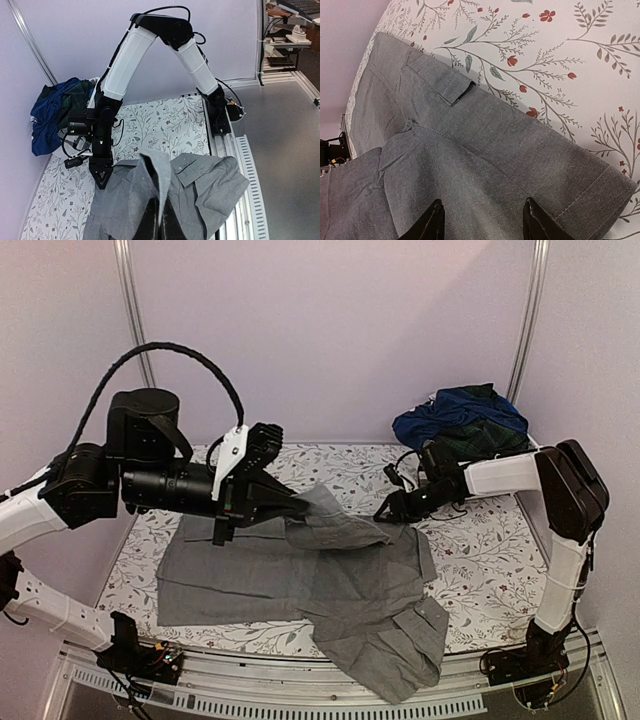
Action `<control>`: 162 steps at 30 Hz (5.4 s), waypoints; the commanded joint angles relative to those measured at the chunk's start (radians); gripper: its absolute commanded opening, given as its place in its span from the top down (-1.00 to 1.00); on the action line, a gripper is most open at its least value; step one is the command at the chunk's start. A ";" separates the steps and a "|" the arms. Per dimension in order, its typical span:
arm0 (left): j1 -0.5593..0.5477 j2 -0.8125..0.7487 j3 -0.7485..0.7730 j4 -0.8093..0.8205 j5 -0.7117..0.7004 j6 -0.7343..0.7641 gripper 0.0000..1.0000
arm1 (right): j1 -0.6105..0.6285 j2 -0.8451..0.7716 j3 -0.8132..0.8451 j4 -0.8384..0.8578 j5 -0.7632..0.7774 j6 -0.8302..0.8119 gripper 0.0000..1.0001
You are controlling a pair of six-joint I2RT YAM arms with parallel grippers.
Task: Fold and stack the mixed laundry pile
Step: Smooth out the 1/3-folded shirt at the center of the board, then move the 1/3-folded shirt to the center of the board, then pick up the 1/3-folded shirt from the center of the board.
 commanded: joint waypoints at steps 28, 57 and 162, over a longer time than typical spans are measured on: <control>0.471 -0.038 -0.378 0.192 -0.462 -0.504 1.00 | 0.012 0.050 -0.039 -0.075 0.118 -0.039 0.10; 0.896 0.237 -0.573 0.248 -0.511 -0.766 0.62 | 0.056 -0.188 0.027 -0.169 0.140 -0.040 -0.09; 0.624 0.182 -0.474 0.633 0.008 -0.515 -0.47 | 0.268 -0.706 -0.256 -0.085 0.266 0.121 1.00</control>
